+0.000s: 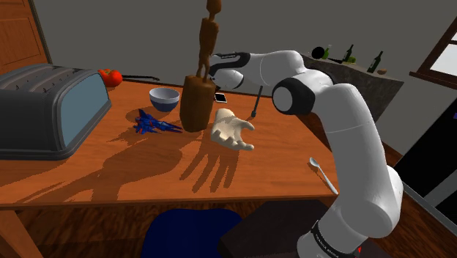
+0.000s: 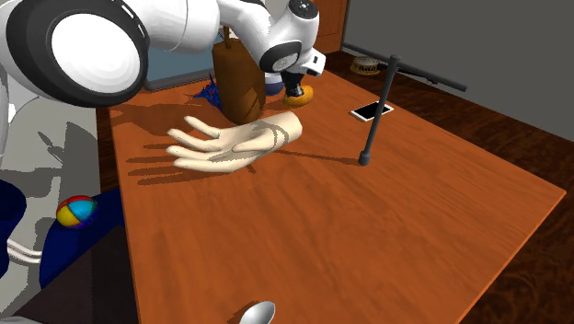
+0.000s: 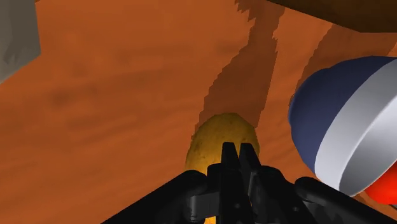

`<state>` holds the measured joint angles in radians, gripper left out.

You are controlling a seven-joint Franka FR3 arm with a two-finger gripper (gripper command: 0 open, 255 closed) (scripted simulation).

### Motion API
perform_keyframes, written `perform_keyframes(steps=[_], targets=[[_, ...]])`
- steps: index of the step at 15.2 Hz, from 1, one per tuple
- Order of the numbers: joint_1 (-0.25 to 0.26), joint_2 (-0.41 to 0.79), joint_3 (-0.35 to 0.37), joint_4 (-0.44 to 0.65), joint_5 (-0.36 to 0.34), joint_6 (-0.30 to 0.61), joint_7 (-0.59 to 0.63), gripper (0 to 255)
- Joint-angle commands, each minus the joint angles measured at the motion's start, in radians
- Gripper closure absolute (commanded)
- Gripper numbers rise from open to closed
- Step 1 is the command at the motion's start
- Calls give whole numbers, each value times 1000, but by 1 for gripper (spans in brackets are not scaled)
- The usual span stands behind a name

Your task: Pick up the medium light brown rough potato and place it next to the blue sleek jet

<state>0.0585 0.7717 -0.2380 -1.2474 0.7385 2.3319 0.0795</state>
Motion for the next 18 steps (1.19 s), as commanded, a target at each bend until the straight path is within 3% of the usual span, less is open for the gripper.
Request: perform_keyframes(steps=[1,2,7,11,18], targets=[[-7,42,0,5,-4,-9,2,255],[-10,49,-1,19,-6,-17,6,0],[-7,42,-1,5,-3,-9,2,0],[-7,-73,-24,-83,-19,-47,-6,0],[-7,-73,-24,-83,-19,-47,-6,0]])
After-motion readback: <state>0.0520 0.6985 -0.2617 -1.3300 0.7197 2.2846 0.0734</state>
